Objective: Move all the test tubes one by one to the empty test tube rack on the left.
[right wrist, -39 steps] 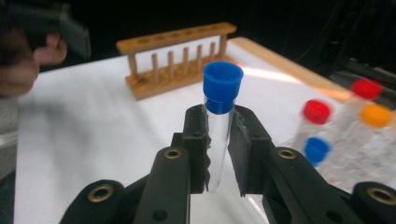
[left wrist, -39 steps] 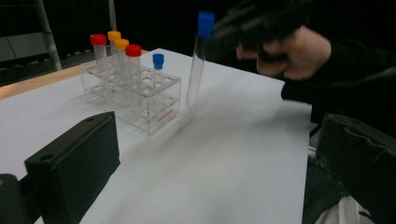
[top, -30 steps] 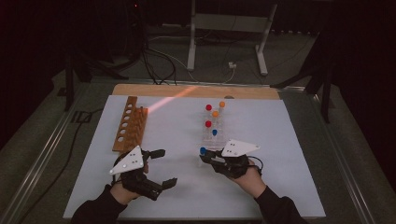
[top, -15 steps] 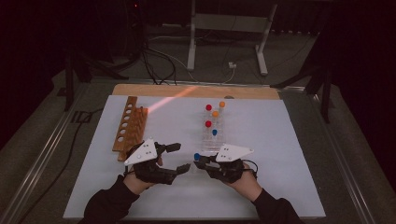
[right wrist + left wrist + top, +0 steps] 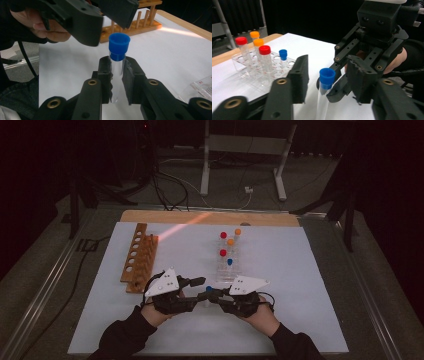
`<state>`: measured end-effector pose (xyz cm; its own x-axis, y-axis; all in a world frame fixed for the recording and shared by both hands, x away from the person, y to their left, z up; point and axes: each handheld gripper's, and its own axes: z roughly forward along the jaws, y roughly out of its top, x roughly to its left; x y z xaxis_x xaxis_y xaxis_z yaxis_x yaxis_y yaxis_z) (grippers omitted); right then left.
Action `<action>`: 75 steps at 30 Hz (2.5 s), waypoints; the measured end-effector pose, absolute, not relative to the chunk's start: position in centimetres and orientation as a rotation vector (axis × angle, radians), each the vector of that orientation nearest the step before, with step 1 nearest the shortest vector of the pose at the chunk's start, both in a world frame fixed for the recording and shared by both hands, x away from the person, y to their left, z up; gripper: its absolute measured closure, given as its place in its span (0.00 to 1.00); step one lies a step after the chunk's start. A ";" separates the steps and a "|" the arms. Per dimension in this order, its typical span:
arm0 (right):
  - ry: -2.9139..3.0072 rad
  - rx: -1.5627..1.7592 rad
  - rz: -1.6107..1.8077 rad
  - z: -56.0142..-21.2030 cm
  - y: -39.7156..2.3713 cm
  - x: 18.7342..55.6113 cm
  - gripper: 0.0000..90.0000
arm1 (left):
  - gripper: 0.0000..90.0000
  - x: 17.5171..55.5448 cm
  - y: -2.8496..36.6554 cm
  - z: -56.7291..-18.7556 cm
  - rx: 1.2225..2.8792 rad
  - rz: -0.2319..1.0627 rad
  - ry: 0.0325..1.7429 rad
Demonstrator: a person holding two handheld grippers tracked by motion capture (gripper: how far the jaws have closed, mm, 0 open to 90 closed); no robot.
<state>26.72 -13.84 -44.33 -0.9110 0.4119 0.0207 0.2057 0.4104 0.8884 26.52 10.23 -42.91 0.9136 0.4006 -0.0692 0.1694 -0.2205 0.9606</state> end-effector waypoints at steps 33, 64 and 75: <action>2.414 0.606 1.551 -44.3 -14.3 27.1 0.51 | 0.86 26.9 9.9 -41.9 1.843 0.294 0.420; 2.316 0.535 1.706 -43.4 -16.2 27.2 0.00 | 0.86 34.3 19.6 -36.4 1.754 0.558 0.662; 2.296 0.528 1.704 -43.1 -16.6 27.1 0.00 | 0.86 37.9 23.2 -35.5 1.707 0.641 0.779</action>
<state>27.13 -16.59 -43.13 -0.9078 0.4185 0.0268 0.1469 0.2576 0.9550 37.88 23.23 -35.55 0.6377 0.7697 0.0298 0.1772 -0.1842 0.9668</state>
